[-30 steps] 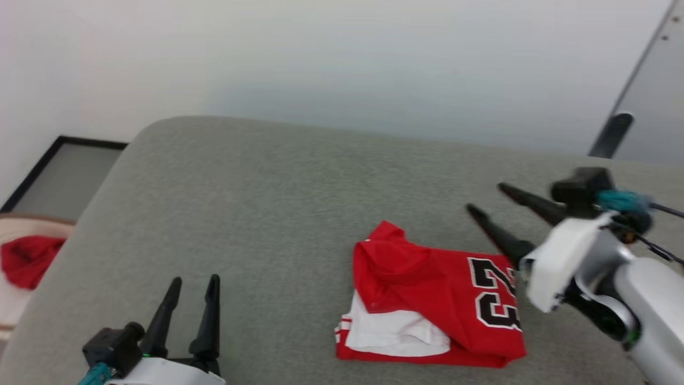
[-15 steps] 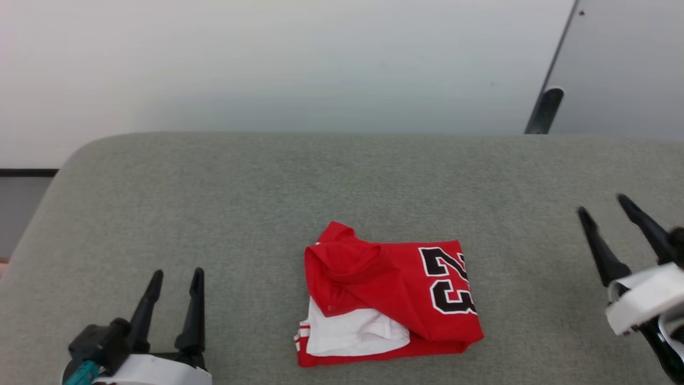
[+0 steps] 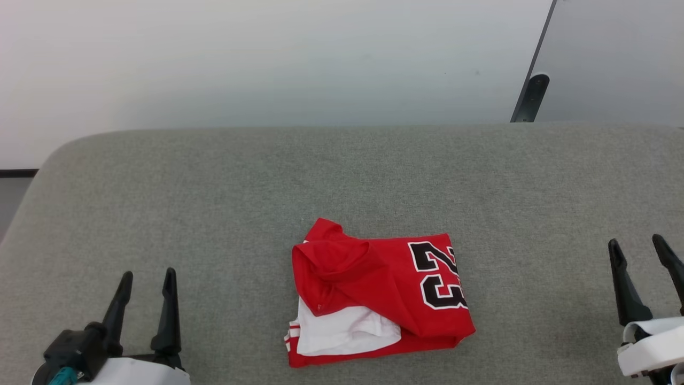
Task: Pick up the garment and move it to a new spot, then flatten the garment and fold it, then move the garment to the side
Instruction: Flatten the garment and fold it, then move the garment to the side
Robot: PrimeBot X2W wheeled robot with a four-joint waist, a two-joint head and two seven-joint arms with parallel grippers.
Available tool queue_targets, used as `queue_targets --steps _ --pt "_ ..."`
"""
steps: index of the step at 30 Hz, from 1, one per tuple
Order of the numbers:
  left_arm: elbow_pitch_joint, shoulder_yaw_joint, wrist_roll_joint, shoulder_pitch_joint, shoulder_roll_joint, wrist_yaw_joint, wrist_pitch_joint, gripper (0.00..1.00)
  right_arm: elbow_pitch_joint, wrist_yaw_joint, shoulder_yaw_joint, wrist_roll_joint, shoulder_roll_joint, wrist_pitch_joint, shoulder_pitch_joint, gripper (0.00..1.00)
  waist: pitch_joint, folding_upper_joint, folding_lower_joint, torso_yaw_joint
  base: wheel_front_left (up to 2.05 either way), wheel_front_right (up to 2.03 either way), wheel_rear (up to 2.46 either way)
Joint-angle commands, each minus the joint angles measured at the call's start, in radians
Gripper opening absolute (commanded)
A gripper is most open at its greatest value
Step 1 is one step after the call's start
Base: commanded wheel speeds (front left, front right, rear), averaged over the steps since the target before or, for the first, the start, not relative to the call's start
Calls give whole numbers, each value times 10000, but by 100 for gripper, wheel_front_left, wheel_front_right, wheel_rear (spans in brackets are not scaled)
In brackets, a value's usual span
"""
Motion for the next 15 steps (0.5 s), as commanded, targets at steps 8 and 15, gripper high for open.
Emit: queue_targets --steps 8,15 --pt "-51 -48 273 -83 -94 -27 7 100 -351 -8 -102 -220 178 -46 235 100 94 -1 0 52 0 0 0" --pt "5 -152 413 -215 -150 -27 7 100 -429 -8 129 -252 105 -48 162 100 142 -1 0 391 0 0 0"
